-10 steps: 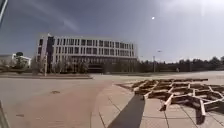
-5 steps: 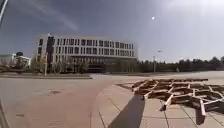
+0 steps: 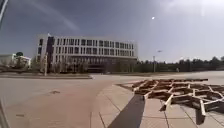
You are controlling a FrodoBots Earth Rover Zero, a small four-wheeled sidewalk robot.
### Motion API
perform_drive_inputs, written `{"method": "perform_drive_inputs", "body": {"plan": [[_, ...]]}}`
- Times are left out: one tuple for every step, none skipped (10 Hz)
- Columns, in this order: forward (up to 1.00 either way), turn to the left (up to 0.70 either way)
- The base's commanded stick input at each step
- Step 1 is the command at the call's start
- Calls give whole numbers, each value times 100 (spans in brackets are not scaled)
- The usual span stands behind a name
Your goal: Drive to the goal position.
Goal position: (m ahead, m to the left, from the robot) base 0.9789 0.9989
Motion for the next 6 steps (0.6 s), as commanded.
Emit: {"method": "perform_drive_inputs", "body": {"plan": [[5, 0], [5, 0], [5, 0], [5, 0], [5, 0], [5, 0]]}}
